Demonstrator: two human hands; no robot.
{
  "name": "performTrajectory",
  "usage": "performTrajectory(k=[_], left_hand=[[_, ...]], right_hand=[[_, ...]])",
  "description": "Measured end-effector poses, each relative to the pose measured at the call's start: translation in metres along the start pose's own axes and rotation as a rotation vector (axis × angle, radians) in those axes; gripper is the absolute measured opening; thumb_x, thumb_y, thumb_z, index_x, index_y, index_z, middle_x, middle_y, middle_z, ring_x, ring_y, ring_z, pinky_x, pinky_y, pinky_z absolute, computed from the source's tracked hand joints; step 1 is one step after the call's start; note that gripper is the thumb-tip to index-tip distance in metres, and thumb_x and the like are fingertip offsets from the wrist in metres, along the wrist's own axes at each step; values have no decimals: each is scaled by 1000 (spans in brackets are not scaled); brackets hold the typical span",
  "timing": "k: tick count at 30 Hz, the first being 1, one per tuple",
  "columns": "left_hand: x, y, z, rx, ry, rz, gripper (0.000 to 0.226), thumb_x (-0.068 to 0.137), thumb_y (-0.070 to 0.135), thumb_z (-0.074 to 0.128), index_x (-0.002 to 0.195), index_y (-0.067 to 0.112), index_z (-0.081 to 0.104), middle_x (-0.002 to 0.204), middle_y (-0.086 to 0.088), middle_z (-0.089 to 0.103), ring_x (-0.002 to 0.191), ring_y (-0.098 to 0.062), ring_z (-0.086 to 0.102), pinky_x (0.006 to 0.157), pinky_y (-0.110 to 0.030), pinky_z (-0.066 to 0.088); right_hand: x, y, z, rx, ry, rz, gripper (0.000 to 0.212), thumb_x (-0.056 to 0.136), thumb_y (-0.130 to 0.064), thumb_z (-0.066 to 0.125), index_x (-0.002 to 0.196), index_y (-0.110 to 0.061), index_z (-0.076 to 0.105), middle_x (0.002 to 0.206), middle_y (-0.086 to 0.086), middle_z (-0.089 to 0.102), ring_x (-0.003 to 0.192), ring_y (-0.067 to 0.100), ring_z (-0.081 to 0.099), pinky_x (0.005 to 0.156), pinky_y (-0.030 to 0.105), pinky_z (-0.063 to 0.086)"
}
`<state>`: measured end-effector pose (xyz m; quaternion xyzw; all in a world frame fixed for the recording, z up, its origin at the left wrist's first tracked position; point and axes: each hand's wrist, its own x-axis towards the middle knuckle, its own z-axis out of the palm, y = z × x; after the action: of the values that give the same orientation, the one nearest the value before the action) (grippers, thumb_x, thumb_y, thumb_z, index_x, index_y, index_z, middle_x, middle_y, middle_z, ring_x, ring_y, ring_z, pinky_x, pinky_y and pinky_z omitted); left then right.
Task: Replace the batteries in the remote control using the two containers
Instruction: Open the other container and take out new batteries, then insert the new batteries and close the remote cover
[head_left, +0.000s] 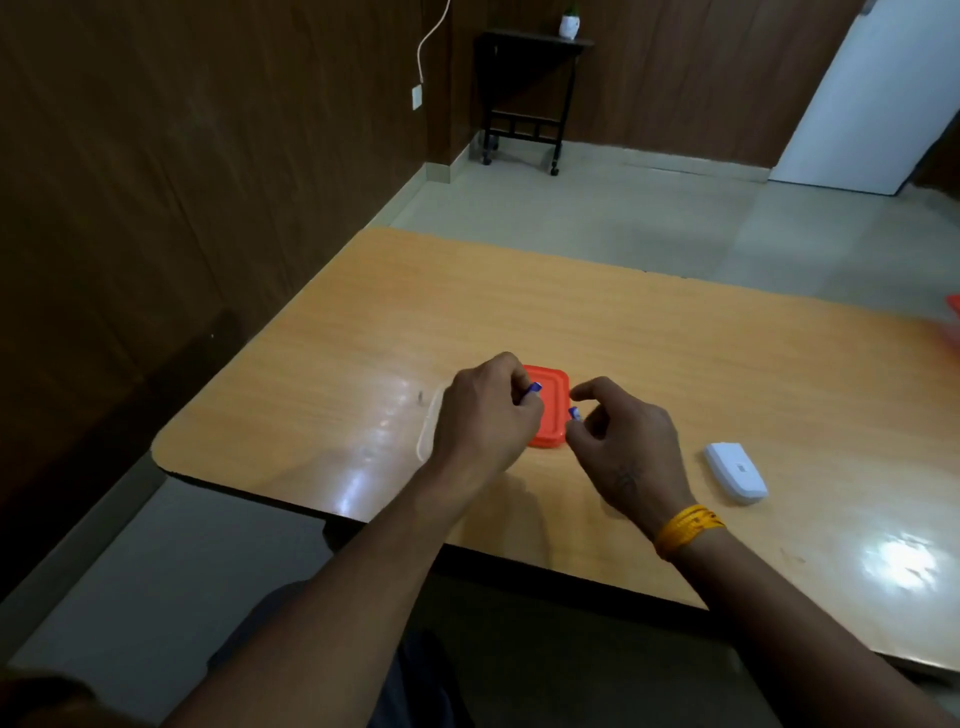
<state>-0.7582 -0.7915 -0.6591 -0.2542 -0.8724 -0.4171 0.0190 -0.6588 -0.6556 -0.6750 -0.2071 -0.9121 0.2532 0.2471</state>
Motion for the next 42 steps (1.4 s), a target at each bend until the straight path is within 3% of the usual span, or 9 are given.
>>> performTrajectory(k=[6,11,16,20,25,30,34,38,42], left_hand=[[-28,28,49,-4,-213,91,7,89,24,68,96,22,70,84,2,77,80,-21,70,68,-32,54],[-39,39,70,59,-408,121,42,89,23,72,131,25,70,91,2,78,90,-17,72,78,-32,57],[-45,47,86,126,-484,128,69,86,22,72,153,23,54,117,-8,77,107,-25,71,87,-37,58],[-47,51,93,138,-486,117,69,87,28,73,153,24,51,115,-8,76,103,-28,70,83,-43,59],[-45,47,93,112,-473,122,65,89,28,75,150,26,52,107,-7,75,97,-27,70,74,-36,53],[-42,38,93,112,-429,121,72,88,25,75,156,23,50,111,-8,77,100,-25,72,82,-33,55],[-44,36,94,60,-399,107,72,87,31,79,154,23,54,113,-9,78,105,-26,71,79,-27,47],[-43,38,94,73,-379,103,67,86,28,80,149,22,60,117,-10,77,106,-31,72,85,-36,57],[-41,37,96,76,-395,69,73,83,29,83,151,22,57,121,-10,77,107,-30,73,87,-39,59]], right_hand=[[-16,61,-44,-59,-76,175,17,87,-15,71,100,-20,80,65,-6,67,69,23,63,64,31,41],[-25,91,-52,109,25,208,14,91,-24,76,105,-24,78,69,-7,73,65,14,72,72,41,62],[-19,98,-44,241,105,196,13,88,-21,81,99,-24,77,72,-9,75,65,4,72,74,39,62],[-17,100,-35,238,91,173,15,87,-20,83,101,-21,78,78,-6,74,73,6,70,73,31,59],[-15,100,-21,271,93,133,16,86,-25,85,100,-20,79,80,-6,76,75,7,71,70,21,55],[-18,102,-14,195,60,84,10,86,-23,83,95,-21,79,80,-9,74,66,-2,60,68,24,46],[-22,105,-8,120,46,65,9,87,-26,83,93,-20,79,89,-2,62,69,9,55,66,26,40],[-27,107,-7,111,17,69,12,89,-27,82,97,-19,81,89,-3,56,68,0,50,65,12,33],[-30,105,-11,114,-17,68,14,91,-26,80,103,-21,82,88,-4,53,71,2,53,66,13,36]])
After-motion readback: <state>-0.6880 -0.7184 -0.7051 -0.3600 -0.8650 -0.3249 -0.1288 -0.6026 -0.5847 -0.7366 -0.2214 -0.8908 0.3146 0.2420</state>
